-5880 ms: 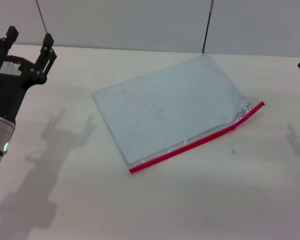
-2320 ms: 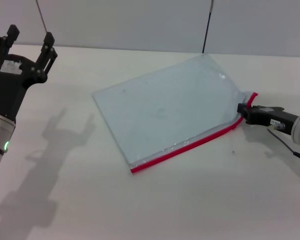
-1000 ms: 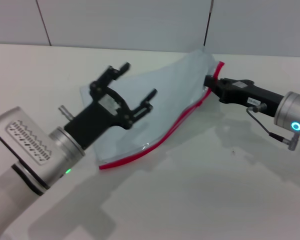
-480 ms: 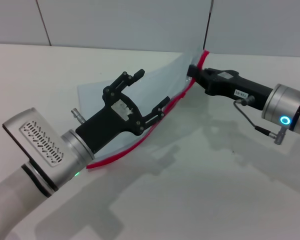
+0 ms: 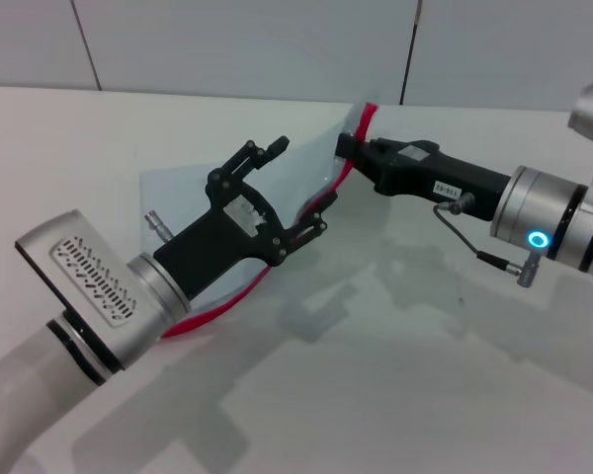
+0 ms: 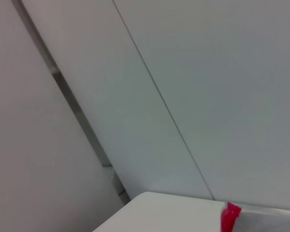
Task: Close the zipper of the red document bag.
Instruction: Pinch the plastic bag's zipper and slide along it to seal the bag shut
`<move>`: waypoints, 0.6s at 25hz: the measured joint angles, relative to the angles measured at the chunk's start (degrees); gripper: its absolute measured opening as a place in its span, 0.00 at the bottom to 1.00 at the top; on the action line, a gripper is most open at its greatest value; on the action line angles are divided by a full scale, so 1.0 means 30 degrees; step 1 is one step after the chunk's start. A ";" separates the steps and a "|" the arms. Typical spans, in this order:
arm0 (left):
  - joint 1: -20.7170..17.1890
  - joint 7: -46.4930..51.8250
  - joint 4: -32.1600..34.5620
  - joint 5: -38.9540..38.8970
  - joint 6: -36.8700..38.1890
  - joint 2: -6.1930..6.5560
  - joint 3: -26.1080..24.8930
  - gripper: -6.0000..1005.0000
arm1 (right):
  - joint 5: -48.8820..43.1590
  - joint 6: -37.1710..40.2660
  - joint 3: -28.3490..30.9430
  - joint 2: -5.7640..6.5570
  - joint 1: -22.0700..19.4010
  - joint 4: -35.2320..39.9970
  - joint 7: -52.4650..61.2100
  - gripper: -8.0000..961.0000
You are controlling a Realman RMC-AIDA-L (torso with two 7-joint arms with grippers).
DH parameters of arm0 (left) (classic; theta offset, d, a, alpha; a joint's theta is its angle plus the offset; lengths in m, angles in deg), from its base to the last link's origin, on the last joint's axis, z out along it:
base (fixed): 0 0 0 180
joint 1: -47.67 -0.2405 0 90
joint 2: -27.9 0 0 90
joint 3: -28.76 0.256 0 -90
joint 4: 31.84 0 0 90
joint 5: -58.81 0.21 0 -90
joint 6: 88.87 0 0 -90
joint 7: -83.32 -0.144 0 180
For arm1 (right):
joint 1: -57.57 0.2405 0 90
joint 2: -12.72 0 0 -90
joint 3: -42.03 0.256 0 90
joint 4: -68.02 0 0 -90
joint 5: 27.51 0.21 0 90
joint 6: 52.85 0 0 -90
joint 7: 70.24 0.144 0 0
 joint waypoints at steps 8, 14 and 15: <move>0.0016 -0.0385 -0.0027 0.0002 -0.0475 -0.0019 -0.0009 0.77 | -0.0042 0.0670 -0.0243 0.0000 0.0097 -0.0168 -0.0083 0.02; 0.0027 -0.0409 -0.0028 -0.0086 -0.0482 -0.0028 -0.0008 0.77 | -0.0269 0.0887 -0.0299 0.0000 0.0165 -0.0169 -0.0005 0.02; 0.0027 -0.0412 -0.0029 -0.0118 -0.0483 -0.0029 -0.0008 0.76 | -0.0273 0.0931 -0.0299 0.0001 0.0170 -0.0169 0.0002 0.02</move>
